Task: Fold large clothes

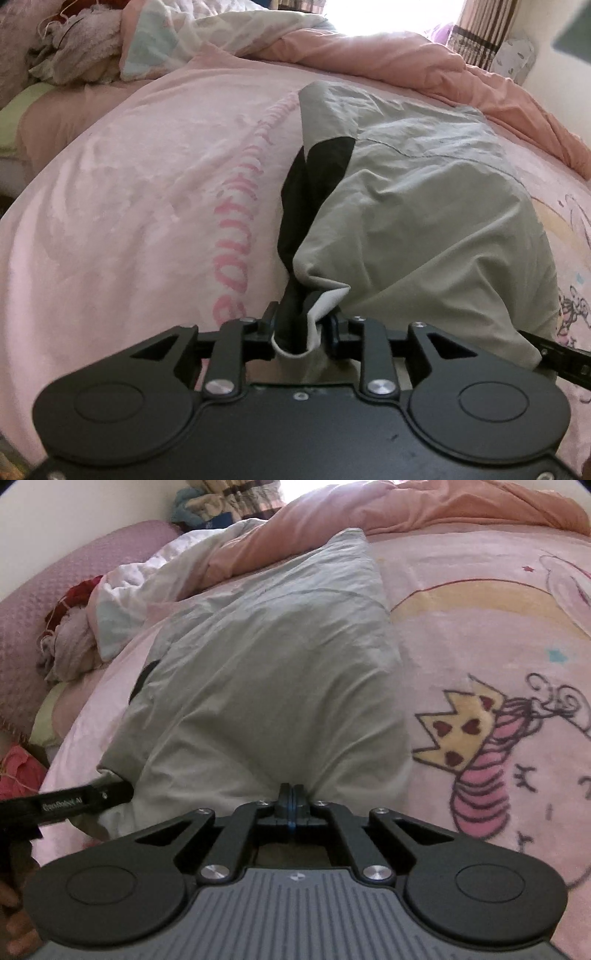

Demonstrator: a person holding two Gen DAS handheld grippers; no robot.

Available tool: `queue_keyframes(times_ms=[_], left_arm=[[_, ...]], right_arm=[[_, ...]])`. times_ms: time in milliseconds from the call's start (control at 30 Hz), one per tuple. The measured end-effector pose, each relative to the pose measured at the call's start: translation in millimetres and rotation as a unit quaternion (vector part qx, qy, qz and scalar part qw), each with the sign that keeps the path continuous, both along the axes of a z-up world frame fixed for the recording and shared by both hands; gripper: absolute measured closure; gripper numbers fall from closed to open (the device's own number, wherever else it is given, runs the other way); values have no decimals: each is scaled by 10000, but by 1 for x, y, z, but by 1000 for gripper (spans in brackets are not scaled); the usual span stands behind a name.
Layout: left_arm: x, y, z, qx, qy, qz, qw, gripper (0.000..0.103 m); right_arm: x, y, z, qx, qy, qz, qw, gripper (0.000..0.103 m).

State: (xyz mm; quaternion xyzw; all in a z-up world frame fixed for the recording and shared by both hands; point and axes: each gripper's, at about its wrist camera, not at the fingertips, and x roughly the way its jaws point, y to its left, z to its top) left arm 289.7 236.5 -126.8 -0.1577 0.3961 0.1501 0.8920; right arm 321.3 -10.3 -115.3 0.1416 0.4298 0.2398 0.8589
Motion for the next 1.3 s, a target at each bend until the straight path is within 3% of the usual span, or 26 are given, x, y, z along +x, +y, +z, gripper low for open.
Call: queue_keyframes(times_ms=[133, 200, 267, 333, 400, 567, 633, 800, 900, 933, 1000, 1033, 1100, 1167, 1300], left_arm=[[-17, 0, 26, 346, -113, 235, 9991, 57], [-30, -1, 43, 433, -337, 305, 9980, 56], [-42, -8, 58, 433, -614, 298, 9967, 56], [-46, -20, 66, 464, -803, 163, 9956, 53], [-40, -33, 64, 428, -834, -152, 9955, 47], [-7, -42, 9, 350, -36, -306, 9989, 46], [-7, -40, -4, 312, -20, -271, 9991, 44], [-14, -44, 21, 563, -92, -276, 9980, 48], [-18, -48, 36, 556, -474, -425, 9964, 42], [-17, -51, 34, 512, -539, -509, 9959, 41], [-6, -59, 15, 547, -293, -811, 9948, 40], [3, -62, 0, 674, -7, -846, 9941, 39], [5, -67, -11, 918, 20, -866, 9920, 40], [7, -71, -2, 903, 24, -859, 9922, 45], [10, -78, 20, 776, -479, -978, 9910, 43]], right_arm=[[-25, -3, 33, -133, -431, 109, 9989, 97], [-32, -3, 37, 91, -428, 271, 9987, 97], [-30, 5, 27, -6, -360, 358, 9987, 97], [-21, 14, -2, -98, -137, 378, 9991, 103], [-18, 15, -28, 253, 118, 436, 9987, 103], [-26, 23, -10, -132, 64, 466, 9988, 103], [-30, 19, 4, -89, 12, 464, 9989, 103], [-28, 2, 36, -116, -469, 215, 9986, 100], [-10, 4, 5, -342, -167, 160, 9991, 101], [-7, 4, -10, -203, -213, 141, 9995, 103], [-4, -4, -25, 183, -286, 74, 9994, 103], [-3, -7, -21, 254, -177, 44, 9995, 103], [-4, -6, -2, 82, -35, -2, 10000, 101], [-10, -6, 23, -53, -442, -83, 9990, 97], [5, 8, 47, 11, -653, -108, 9978, 97]])
